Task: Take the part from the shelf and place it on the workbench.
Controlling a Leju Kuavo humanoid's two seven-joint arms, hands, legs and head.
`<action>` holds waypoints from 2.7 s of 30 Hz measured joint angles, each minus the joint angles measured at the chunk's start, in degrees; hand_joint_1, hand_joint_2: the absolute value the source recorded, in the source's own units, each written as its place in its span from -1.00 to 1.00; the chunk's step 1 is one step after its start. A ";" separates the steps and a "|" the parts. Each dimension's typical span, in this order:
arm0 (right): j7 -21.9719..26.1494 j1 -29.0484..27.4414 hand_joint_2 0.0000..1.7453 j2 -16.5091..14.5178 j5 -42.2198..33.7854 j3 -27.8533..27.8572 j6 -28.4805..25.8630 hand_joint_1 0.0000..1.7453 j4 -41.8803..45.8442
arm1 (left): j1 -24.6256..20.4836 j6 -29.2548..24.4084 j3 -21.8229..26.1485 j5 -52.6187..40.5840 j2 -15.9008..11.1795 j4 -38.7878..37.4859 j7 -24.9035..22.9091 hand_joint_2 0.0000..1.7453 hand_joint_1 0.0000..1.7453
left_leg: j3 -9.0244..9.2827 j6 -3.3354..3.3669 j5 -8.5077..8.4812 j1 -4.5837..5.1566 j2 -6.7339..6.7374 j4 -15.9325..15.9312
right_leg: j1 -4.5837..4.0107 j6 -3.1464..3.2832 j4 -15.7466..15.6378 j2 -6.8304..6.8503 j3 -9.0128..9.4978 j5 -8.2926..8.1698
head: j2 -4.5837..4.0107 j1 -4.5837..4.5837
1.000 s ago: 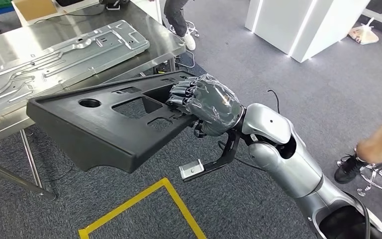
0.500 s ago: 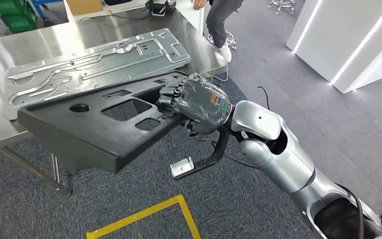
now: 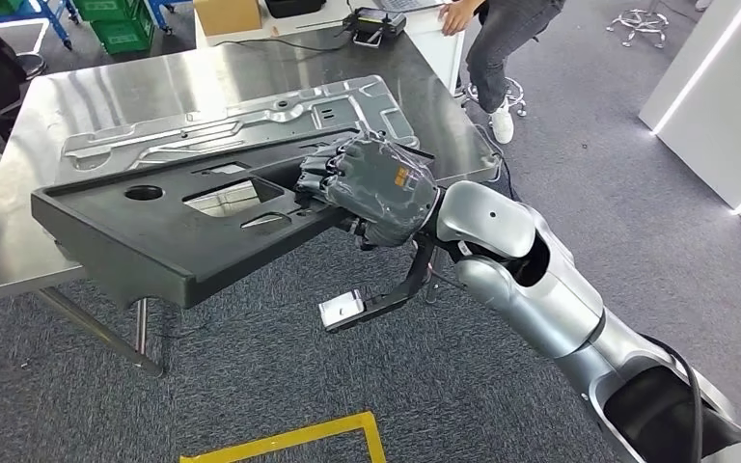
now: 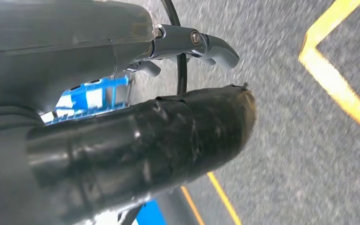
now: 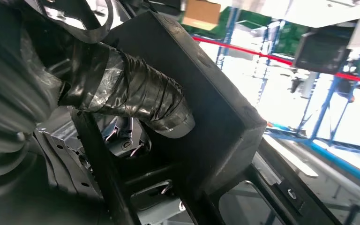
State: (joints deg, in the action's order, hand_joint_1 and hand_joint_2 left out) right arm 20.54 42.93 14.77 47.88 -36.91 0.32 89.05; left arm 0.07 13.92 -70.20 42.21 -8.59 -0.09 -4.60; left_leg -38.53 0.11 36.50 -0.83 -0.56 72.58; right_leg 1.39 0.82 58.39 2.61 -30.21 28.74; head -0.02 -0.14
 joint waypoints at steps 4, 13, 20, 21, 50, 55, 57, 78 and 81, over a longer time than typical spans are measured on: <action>-1.18 0.16 1.00 -0.61 0.76 -0.88 0.19 1.00 -0.81 | 0.81 -0.05 0.00 0.00 -0.01 0.01 -0.10 -1.00 -1.00 | 0.31 1.70 -11.16 1.12 3.68 -11.53 | -0.54 -0.61 -0.19 2.77 3.60 3.13 | 0.00 0.03; -1.56 2.04 1.00 -0.90 1.09 -1.93 0.10 1.00 -2.33 | 0.39 -0.19 -0.02 -0.03 0.20 0.00 -0.08 -1.00 -1.00 | 6.77 3.33 -9.96 0.73 -1.53 -14.87 | -0.42 -2.71 15.91 -2.11 -6.39 4.88 | 0.00 0.07; -1.94 1.77 1.00 -0.70 1.11 -2.70 0.21 1.00 -3.94 | 1.07 -0.22 -0.03 0.03 0.44 0.00 -0.05 -1.00 -1.00 | 13.19 2.45 -3.85 0.41 -7.36 -15.07 | -0.84 -1.46 2.43 -6.76 -11.03 -7.10 | 0.00 -0.12; -2.04 1.88 1.00 -0.74 1.15 -2.86 0.26 1.00 -4.13 | 0.97 -0.26 -0.03 0.03 0.52 0.01 -0.08 -1.00 -1.00 | 13.64 2.06 -3.46 -0.01 -7.92 -15.22 | -1.17 -1.04 1.47 -7.24 -10.66 -9.00 | 0.00 -0.13; -17.77 10.27 1.00 -1.49 18.48 -4.62 3.36 1.00 -25.55 | 0.06 -0.53 1.11 2.58 1.13 0.02 -0.82 -1.00 -1.00 | 1.16 2.42 -14.14 0.99 -1.29 -13.90 | -1.16 -0.85 2.99 -2.43 -4.73 -1.58 | 0.00 -0.12; -22.70 11.01 1.00 -2.69 24.04 -4.64 6.05 1.00 -32.16 | 0.20 -1.25 1.79 3.28 1.72 0.02 -0.86 -1.00 -1.00 | 1.20 2.05 -13.68 0.96 -1.51 -13.80 | -1.31 -0.98 0.53 -2.73 -3.54 -1.75 | 0.00 0.03; -23.60 10.43 1.00 -3.21 24.47 -4.56 6.98 1.00 -33.87 | 0.22 -1.40 1.98 3.40 1.90 0.02 -0.88 -1.00 -1.00 | 1.31 1.97 -13.68 0.95 -1.45 -13.92 | -1.33 -0.92 0.54 -2.87 -3.56 -1.72 | 0.00 0.02; -23.81 3.42 -1.00 -14.36 25.44 -3.17 17.92 -1.00 -40.74 | -1.94 -1.30 5.41 10.13 3.68 0.02 1.58 0.50 -1.00 | 1.64 1.58 -13.62 0.84 -1.05 -14.37 | -1.26 -0.56 0.56 -3.22 -3.52 -1.54 | 0.00 0.02; -22.05 3.32 -1.00 -17.30 23.44 -3.92 18.90 -1.00 -42.23 | -2.63 -0.17 6.06 11.99 3.79 0.02 2.39 -1.00 -1.00 | 1.71 1.52 -13.62 0.84 -1.05 -14.37 | -1.27 -0.56 0.56 -3.23 -3.44 -1.54 | 0.00 0.03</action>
State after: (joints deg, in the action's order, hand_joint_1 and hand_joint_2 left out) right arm -1.51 46.25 -2.52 71.33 -40.83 19.22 46.82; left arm -2.56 13.75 -64.15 54.20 -4.80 -0.07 -2.21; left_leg -36.82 1.64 22.87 0.01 -1.61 58.21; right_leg 0.12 0.26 58.95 -0.62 -33.65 27.19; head -0.02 -0.11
